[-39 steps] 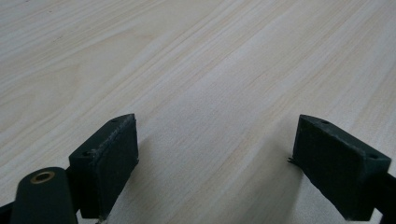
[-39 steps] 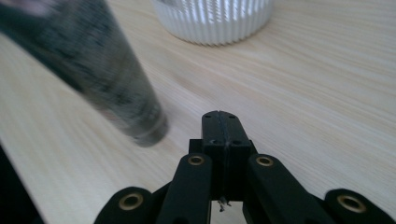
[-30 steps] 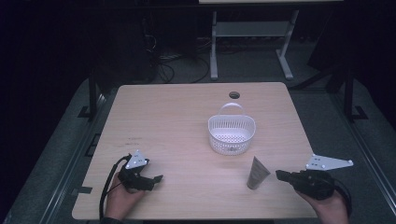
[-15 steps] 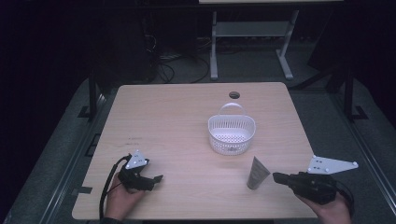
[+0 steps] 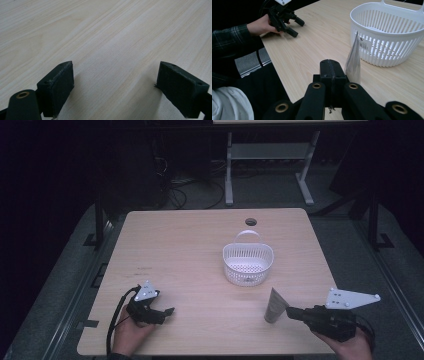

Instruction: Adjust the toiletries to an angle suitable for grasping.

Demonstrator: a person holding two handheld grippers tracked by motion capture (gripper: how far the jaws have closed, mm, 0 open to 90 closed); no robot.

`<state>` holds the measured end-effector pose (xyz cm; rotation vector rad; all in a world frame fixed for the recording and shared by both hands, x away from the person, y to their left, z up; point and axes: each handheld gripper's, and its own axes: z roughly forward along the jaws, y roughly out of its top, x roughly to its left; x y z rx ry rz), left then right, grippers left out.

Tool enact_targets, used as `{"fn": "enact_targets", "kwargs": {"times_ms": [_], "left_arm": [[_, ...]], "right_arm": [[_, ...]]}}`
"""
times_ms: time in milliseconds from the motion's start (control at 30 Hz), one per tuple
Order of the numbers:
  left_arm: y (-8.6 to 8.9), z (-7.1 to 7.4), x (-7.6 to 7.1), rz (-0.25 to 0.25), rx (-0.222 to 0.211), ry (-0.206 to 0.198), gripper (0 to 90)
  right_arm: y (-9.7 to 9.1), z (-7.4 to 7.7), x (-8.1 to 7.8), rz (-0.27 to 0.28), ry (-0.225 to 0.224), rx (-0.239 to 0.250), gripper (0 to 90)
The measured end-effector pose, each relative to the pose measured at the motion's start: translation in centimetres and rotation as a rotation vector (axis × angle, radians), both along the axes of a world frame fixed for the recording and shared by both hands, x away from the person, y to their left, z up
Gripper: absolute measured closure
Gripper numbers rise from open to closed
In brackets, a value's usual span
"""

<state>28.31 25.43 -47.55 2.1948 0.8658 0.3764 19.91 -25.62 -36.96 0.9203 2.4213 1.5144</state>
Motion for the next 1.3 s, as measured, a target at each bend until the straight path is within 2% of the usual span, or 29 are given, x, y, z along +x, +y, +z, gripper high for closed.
{"fn": "enact_targets", "kwargs": {"times_ms": [400,733,1300], "left_arm": [[0.0,0.0,0.0,0.000,0.000,0.000,13.5],[0.0,0.0,0.0,0.000,0.000,0.000,13.5],[0.0,0.0,0.0,0.000,0.000,0.000,13.5]], "right_arm": [[-0.1,-0.3,0.6,-0.031,0.003,-0.026,90.0],[-0.6,-0.6,1.4,-0.062,0.002,-0.066,90.0],[-1.4,-0.4,2.8,-0.090,0.005,-0.097,90.0]]}}
